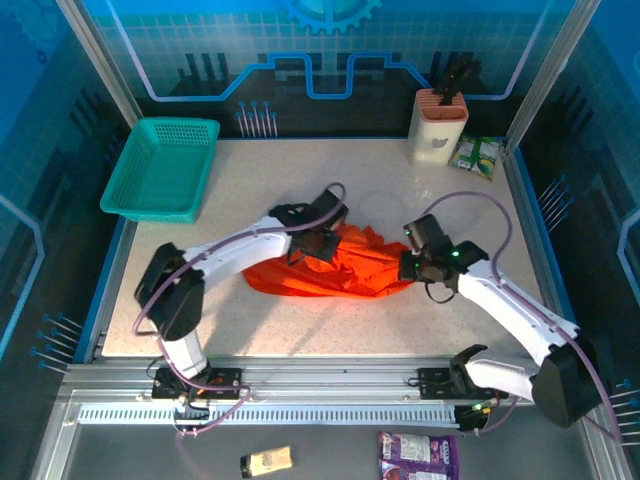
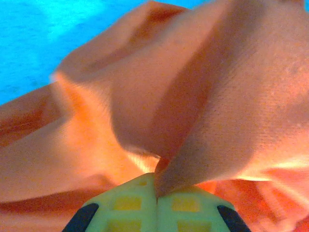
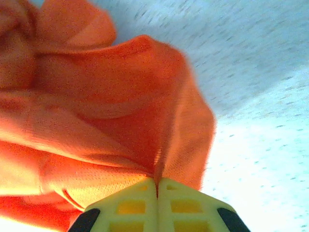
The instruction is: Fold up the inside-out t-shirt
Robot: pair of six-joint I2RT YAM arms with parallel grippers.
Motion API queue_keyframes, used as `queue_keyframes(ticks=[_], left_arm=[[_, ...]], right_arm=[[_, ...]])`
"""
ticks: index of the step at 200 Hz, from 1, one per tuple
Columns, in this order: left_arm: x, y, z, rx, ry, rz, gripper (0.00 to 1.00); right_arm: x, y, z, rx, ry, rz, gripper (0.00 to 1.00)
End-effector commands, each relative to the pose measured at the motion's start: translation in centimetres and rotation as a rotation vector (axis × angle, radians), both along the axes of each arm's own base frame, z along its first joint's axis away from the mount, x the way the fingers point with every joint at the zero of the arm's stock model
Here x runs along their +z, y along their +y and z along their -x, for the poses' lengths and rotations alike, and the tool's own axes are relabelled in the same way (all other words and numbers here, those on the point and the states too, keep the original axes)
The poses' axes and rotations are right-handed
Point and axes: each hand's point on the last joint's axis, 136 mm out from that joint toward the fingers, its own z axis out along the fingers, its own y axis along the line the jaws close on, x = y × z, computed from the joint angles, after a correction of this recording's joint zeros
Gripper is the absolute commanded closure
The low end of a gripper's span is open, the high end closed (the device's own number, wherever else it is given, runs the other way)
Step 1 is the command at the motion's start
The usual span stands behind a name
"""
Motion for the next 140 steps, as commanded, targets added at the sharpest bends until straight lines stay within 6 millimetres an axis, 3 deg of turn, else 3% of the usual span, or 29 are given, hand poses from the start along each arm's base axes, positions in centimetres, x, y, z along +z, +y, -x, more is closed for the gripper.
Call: queue_keyframes(ticks=[1,26,39,53,77,94,110,140], left_arm=[[3.0,1.6,-0.2,0.041,0.006,0.192,1.0],[4.2,2.6,-0.1,0.061,0.051,0.333,1.0],[4.6,2.6,0.1,0.05,0.074,0.373,1.0],[5.2,2.2,0.2,0.038,0.09,0.418,1.0],[6.2,1.6,0.1,0.029,0.089,0.458,1.0],[7.0,1.5,-0.1,0.03,0.076,0.471,1.0],[7.3,1.6,-0.5,0.035,0.068,0.474,1.0],[8.0,1.9,-0.8,0.036,0.062,0.475,1.0]], right_arm=[[0.2,-2.2,0.4,-0.019,0.012,0.018,1.0],[1.6,-3.2,0.2,-0.036,0.015,0.035,1.0],[3.7,-2.7,0.0,-0.019,-0.019,0.026,0.85],[5.9,-1.1,0.0,0.042,-0.073,0.001,0.71],[8.0,3.5,0.9,0.201,-0.133,-0.028,0.63],[7.5,6.5,1.9,0.281,-0.108,-0.02,0.62],[5.6,8.9,3.1,0.309,-0.065,0.001,0.61],[0.7,9.9,4.9,0.193,0.002,0.046,0.53]])
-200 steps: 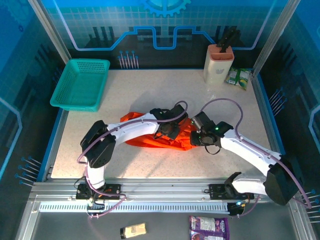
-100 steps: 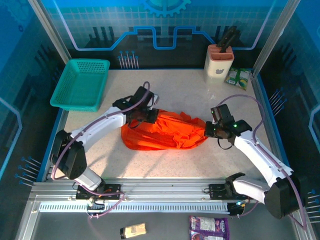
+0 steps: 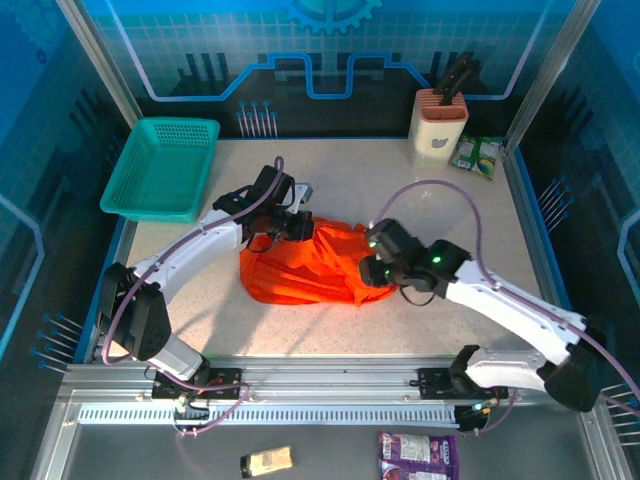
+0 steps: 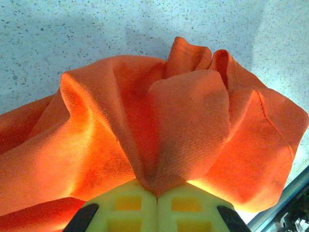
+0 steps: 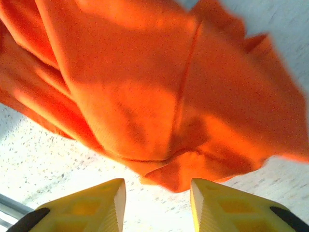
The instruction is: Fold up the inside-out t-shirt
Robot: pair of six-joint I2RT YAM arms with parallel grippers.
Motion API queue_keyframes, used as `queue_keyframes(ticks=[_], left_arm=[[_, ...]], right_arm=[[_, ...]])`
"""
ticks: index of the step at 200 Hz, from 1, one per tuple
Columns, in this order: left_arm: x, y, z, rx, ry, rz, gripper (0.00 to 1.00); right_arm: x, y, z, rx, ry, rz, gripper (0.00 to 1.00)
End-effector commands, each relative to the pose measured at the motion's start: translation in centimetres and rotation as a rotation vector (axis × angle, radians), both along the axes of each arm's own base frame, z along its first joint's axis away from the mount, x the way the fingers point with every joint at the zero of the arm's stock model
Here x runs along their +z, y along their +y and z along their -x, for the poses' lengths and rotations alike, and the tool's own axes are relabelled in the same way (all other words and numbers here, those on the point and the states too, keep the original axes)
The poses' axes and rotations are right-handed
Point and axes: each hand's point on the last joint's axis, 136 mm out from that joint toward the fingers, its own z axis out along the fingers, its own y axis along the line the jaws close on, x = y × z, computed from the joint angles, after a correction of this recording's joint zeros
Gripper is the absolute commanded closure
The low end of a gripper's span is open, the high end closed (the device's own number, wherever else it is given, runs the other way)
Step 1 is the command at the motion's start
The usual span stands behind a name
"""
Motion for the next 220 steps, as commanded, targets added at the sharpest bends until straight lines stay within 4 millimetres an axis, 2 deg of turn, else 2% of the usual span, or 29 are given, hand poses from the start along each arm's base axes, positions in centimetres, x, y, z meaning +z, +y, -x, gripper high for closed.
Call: queue_keyframes(ticks=[1,13,16,24,37,53,65,80,94,102,106,138,171,183,197,220], left_arm=[[2.7,-0.3,-0.5,-0.003,-0.034,0.054,1.0],[2.8,-0.2,-0.6,-0.002,-0.037,0.054,1.0],[2.9,-0.2,-0.6,-0.003,-0.037,0.055,1.0],[2.8,-0.2,-0.6,-0.003,-0.034,0.054,1.0],[2.7,-0.2,-0.7,-0.003,-0.031,0.051,1.0],[2.7,-0.1,-0.8,0.001,-0.032,0.049,1.0],[2.7,0.2,-0.8,0.009,-0.033,0.048,1.0],[3.3,0.6,-0.9,0.025,-0.049,0.048,1.0],[4.0,1.3,-1.1,0.044,-0.068,0.048,1.0],[4.3,1.7,-1.2,0.053,-0.078,0.05,1.0],[4.5,2.0,-1.3,0.059,-0.083,0.051,1.0],[4.5,3.3,-1.8,0.089,-0.095,0.048,1.0],[3.9,4.1,-2.4,0.115,-0.082,0.061,1.0],[4.3,4.4,-2.7,0.126,-0.089,0.073,1.0],[5.7,5.3,-3.4,0.149,-0.117,0.081,1.0],[11.4,8.0,-4.7,0.202,-0.251,0.092,1.0]], right_arm=[[-4.0,-0.7,1.3,-0.151,0.048,0.057,0.53],[-5.5,0.3,1.4,-0.179,0.061,0.007,0.47],[-6.5,0.2,1.7,-0.184,0.072,0.011,0.46],[-7.7,0.9,1.6,-0.189,0.078,-0.021,0.45],[-8.9,2.5,1.0,-0.182,0.071,-0.085,0.45],[-10.4,3.3,0.3,-0.193,0.06,-0.095,0.47],[-10.7,3.7,-0.4,-0.186,0.041,-0.074,0.57],[-9.8,4.1,-1.0,-0.156,0.015,-0.055,0.83],[-7.5,4.2,-1.1,-0.122,-0.008,-0.056,1.0],[-6.3,3.7,-0.8,-0.105,-0.013,-0.045,1.0],[-4.5,4.0,-1.1,-0.096,-0.034,-0.064,1.0],[3.3,1.4,-0.8,-0.066,-0.109,-0.088,1.0],[12.1,-1.3,-2.7,-0.064,-0.237,-0.204,1.0],[15.1,-2.2,-3.7,-0.068,-0.286,-0.239,1.0],[18.6,-3.4,-4.8,-0.074,-0.345,-0.258,1.0],[23.4,-5.7,-5.8,-0.097,-0.44,-0.25,1.0]])
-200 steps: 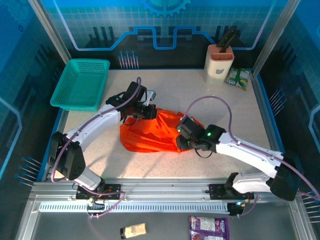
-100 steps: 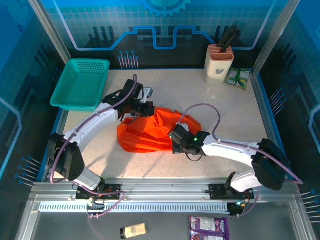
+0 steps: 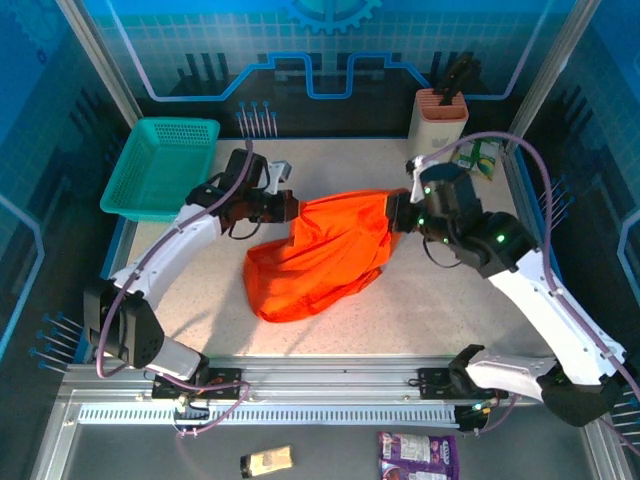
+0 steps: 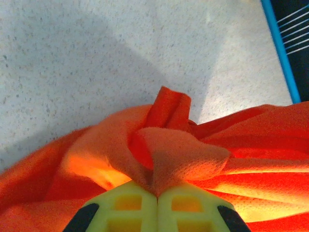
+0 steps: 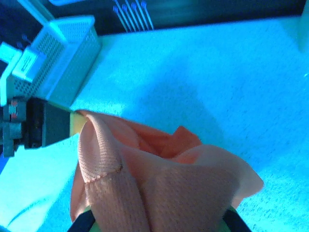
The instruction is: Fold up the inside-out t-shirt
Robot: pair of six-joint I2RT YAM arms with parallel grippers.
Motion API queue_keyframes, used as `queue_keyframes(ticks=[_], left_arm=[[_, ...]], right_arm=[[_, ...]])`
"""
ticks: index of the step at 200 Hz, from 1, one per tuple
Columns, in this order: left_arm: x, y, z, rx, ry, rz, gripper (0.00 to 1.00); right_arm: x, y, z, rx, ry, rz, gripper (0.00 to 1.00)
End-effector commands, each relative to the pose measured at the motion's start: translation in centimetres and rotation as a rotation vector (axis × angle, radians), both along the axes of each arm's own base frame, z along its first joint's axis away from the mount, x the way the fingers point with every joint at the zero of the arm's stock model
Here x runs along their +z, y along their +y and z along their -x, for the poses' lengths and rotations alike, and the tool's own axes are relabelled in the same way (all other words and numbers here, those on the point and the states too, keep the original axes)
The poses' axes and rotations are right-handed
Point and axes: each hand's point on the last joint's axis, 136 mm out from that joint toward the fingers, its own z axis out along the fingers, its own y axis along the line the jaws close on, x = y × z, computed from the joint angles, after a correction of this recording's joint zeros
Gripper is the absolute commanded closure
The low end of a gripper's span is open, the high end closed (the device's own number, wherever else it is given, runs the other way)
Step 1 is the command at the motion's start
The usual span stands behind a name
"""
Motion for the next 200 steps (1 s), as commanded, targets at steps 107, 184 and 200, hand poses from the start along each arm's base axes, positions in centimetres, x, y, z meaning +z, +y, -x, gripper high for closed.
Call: queue_keyframes(ticks=[107,184,200], left_arm=[[15.7,0.3,-4.3,-0.001,-0.295,0.134,1.0],[0.5,-13.3,-9.7,-0.256,0.035,0.016,0.99],[-1.0,-14.3,-9.6,-0.255,0.051,-0.015,0.85]], right_arm=[[3.8,-0.6,3.4,0.17,-0.037,-0.185,1.0],[-3.0,-4.6,0.9,-0.069,0.058,-0.041,1.0],[-5.4,-6.5,-0.1,-0.153,0.096,0.006,1.0]])
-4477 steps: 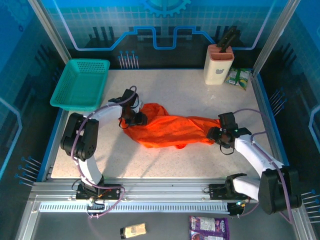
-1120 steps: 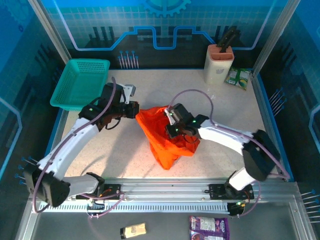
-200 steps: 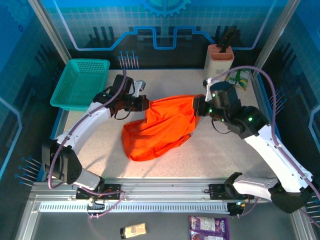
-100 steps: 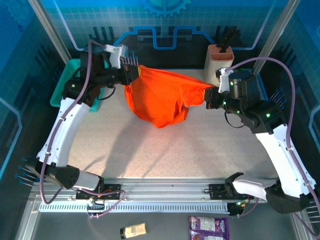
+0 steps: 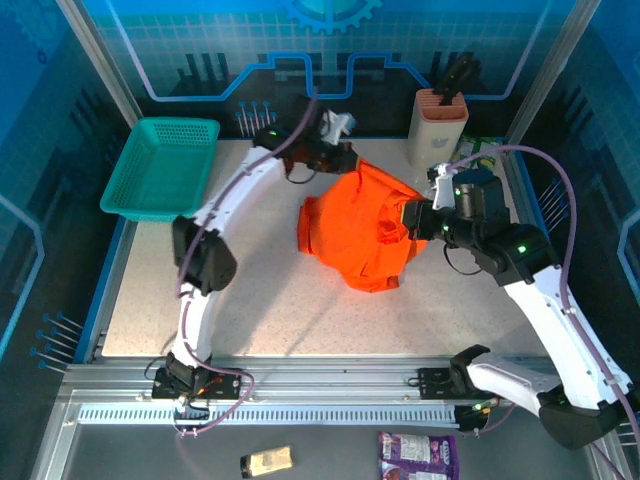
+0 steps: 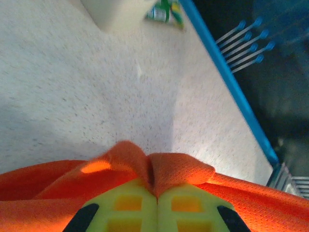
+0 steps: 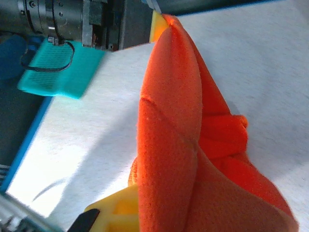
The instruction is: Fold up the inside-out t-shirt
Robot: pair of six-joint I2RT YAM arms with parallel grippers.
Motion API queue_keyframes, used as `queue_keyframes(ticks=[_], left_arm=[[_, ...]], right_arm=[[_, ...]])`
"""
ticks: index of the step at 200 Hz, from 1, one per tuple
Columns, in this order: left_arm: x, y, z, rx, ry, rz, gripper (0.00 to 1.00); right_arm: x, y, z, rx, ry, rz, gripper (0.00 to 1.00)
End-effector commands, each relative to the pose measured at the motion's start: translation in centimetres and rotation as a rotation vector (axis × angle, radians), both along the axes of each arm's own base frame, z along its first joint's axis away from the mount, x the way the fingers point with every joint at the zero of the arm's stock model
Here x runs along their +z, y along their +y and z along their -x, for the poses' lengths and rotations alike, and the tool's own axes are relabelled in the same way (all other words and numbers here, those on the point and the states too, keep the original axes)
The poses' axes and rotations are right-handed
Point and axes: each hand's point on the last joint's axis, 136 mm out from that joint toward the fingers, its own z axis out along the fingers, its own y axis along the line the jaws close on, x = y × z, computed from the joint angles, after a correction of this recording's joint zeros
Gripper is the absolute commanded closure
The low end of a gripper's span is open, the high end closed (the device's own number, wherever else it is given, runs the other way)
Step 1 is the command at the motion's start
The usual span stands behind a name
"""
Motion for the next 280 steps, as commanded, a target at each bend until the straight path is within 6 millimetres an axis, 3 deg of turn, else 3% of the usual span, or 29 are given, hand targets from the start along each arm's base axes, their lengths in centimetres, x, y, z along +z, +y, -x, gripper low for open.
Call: queue_keyframes(ticks=[1,24,43,47,75,95,121,156,203,280], left_arm=[[-2.9,-0.6,1.0,-0.006,0.065,-0.089,0.83],[-2.8,0.5,1.8,0.04,0.025,-0.086,0.61],[-3.4,3.7,3.0,0.119,0.009,-0.13,0.51],[-2.5,4.5,3.0,0.141,-0.012,-0.125,0.49],[-7.3,10.5,5.6,0.279,0.049,-0.262,0.44],[-11.3,12.7,7.5,0.331,0.116,-0.354,0.44],[-15.2,13.3,9.1,0.365,0.185,-0.417,0.49],[-17.5,12.9,9.4,0.398,0.175,-0.55,0.52],[-19.6,13.2,9.1,0.419,0.173,-0.68,0.58],[-21.4,13.4,9.5,0.409,0.19,-0.744,0.57]], right_arm=[[-2.6,-3.7,-1.5,-0.172,0.029,0.083,1.0],[-5.3,-6.8,-2.5,-0.277,0.076,0.126,1.0],[-7.4,-9.7,-2.9,-0.366,0.117,0.144,1.0],[-7.8,-10.1,-3.0,-0.379,0.125,0.138,1.0],[-9.9,-12.5,-3.1,-0.44,0.173,0.097,1.0],[-10.6,-12.6,-3.0,-0.437,0.191,0.086,1.0],[-11.1,-12.3,-2.8,-0.426,0.208,0.072,1.0],[-10.8,-12.4,-2.4,-0.431,0.205,0.076,1.0],[-10.0,-12.6,-2.1,-0.434,0.196,0.083,1.0],[-9.9,-12.6,-2.1,-0.438,0.192,0.08,1.0]])
